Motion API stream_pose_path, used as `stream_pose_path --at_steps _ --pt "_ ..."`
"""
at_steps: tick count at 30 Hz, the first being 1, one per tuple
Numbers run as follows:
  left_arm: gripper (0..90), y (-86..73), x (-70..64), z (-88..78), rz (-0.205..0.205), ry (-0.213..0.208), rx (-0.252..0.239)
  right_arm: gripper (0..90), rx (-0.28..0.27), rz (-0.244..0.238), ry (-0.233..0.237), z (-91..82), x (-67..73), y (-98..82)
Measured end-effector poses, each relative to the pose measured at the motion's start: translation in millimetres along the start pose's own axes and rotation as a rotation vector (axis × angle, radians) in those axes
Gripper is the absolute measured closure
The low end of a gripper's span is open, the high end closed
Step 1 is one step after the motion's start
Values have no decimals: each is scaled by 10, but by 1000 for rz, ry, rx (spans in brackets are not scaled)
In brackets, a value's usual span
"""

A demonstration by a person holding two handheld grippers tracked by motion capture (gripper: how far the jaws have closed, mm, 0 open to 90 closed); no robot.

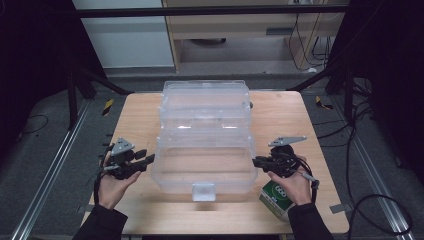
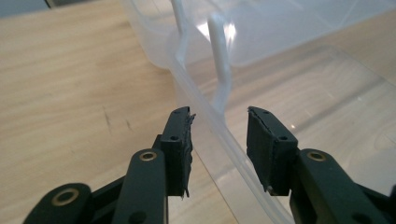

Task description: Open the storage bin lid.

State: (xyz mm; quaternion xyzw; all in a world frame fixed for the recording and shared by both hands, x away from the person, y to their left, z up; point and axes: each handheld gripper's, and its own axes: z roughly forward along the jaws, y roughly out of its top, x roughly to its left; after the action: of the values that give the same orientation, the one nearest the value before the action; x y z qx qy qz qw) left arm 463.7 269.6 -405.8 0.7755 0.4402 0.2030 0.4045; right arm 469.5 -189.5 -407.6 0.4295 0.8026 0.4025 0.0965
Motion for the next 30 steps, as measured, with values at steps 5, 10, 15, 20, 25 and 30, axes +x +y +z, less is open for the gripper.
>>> stream_pose_path --at_steps 5,10,15,20,25,30 --pt "634 -78 -42 90 -13 -34 29 785 0 0 -5 -1 10 -1" --pt "668 -89 -82 129 -10 -29 37 787 -1 -2 -15 1 20 -2" --pt "688 -82 -78 122 -11 -28 30 787 0 9 -13 -1 21 -2" --pt "675 -91 -77 141 -9 -24 25 789 3 15 -21 -3 33 5" --pt "659 -87 -74 153 -1 -22 31 728 -12 5 -24 -89 53 32" --pt "643 -77 -84 150 6 -10 39 672 -38 -6 -31 -219 48 51"
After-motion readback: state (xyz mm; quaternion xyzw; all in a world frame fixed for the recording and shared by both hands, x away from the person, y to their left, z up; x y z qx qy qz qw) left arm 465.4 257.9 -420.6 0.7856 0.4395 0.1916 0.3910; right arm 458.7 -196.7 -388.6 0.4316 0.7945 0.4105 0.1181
